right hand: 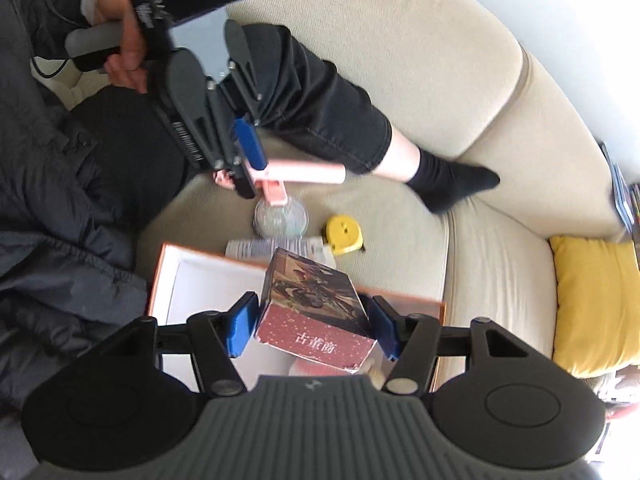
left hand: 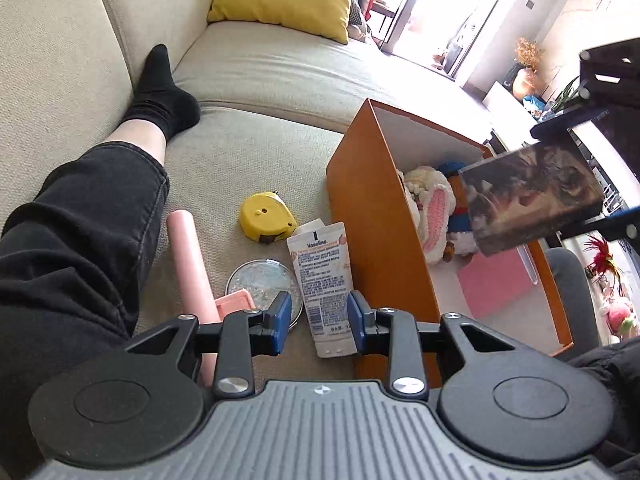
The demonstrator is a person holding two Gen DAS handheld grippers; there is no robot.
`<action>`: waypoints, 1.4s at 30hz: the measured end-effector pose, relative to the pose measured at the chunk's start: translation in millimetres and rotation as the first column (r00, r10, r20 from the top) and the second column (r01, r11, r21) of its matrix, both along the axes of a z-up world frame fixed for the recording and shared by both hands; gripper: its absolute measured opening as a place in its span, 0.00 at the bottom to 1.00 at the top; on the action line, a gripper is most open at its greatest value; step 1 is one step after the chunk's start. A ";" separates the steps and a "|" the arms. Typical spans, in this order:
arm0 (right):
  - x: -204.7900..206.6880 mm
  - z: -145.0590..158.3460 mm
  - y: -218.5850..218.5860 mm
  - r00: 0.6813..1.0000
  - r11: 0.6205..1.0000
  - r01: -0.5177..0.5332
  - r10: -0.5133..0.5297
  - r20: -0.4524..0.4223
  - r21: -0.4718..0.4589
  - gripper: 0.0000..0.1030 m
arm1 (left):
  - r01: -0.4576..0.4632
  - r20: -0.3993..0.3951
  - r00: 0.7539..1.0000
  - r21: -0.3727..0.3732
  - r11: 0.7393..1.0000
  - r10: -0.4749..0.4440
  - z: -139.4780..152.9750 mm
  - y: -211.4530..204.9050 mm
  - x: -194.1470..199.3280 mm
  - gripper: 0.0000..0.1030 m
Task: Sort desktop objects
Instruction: 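Carry the card box into the orange box with the right tool while the left tool grasps the Vaseline box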
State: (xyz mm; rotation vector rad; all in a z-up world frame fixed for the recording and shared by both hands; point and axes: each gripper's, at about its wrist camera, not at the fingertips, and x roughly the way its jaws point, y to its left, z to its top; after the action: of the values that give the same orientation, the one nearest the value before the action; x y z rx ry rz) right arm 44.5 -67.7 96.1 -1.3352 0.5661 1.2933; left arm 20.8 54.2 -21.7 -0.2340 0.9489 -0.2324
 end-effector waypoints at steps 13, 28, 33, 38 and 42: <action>24.2 -53.7 -31.0 0.993 0.994 0.084 -0.090 -0.075 -0.071 0.61 | -0.042 -0.076 0.996 0.022 0.999 0.043 -24.5 -35.6 72.7 0.52; 44.8 -75.3 -39.6 0.984 0.992 0.092 -0.103 -0.144 -0.083 0.61 | -0.067 -0.150 0.986 0.027 0.997 0.070 -36.8 -22.4 86.3 0.41; 44.7 -78.1 -43.0 0.985 0.992 0.087 -0.099 -0.138 -0.095 0.61 | -0.071 -0.174 0.981 0.056 0.996 0.080 -38.6 -17.4 86.4 0.37; 44.5 -80.8 -45.2 0.985 0.991 0.088 -0.101 -0.140 -0.099 0.61 | -0.090 -0.212 0.973 -0.004 0.996 0.087 -46.3 -10.4 91.8 0.36; 45.6 -83.6 -46.9 0.984 0.989 0.088 -0.104 -0.144 -0.115 0.61 | -0.080 -0.234 0.969 0.001 0.997 0.078 -55.9 -15.9 100.2 0.29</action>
State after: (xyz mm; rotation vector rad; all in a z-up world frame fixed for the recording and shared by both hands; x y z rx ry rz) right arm 90.1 -114.7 12.5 -1.2894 0.8057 1.3060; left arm 120.9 38.4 -77.7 -0.3116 1.1704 -0.1371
